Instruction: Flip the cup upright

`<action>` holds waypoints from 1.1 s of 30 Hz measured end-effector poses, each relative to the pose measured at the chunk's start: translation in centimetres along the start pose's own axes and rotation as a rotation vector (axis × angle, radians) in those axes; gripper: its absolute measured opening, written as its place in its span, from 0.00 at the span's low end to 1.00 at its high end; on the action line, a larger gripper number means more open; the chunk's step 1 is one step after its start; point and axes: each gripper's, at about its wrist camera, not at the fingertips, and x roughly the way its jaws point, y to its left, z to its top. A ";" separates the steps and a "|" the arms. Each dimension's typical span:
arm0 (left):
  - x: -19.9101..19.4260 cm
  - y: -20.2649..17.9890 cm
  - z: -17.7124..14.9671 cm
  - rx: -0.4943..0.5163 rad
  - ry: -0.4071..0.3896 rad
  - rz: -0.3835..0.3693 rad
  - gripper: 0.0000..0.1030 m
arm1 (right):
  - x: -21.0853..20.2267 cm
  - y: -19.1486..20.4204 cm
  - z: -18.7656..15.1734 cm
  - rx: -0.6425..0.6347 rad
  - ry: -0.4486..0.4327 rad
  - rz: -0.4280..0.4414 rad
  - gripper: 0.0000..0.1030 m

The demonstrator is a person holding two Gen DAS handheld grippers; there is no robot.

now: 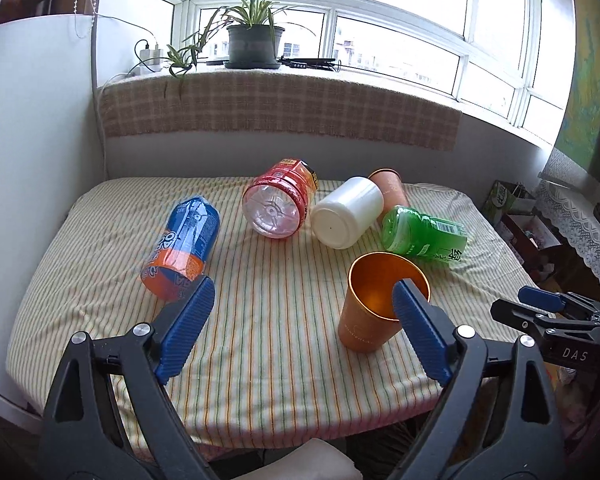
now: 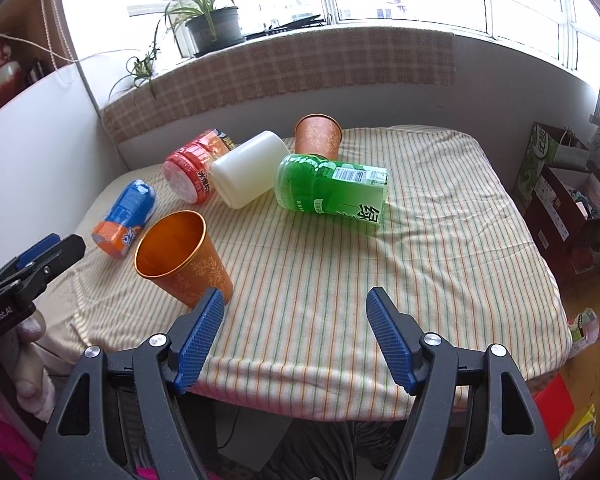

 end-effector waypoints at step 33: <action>-3.0 -0.1 1.2 -0.010 -0.108 0.091 1.00 | -0.7 0.4 0.7 0.004 -0.090 -0.061 0.78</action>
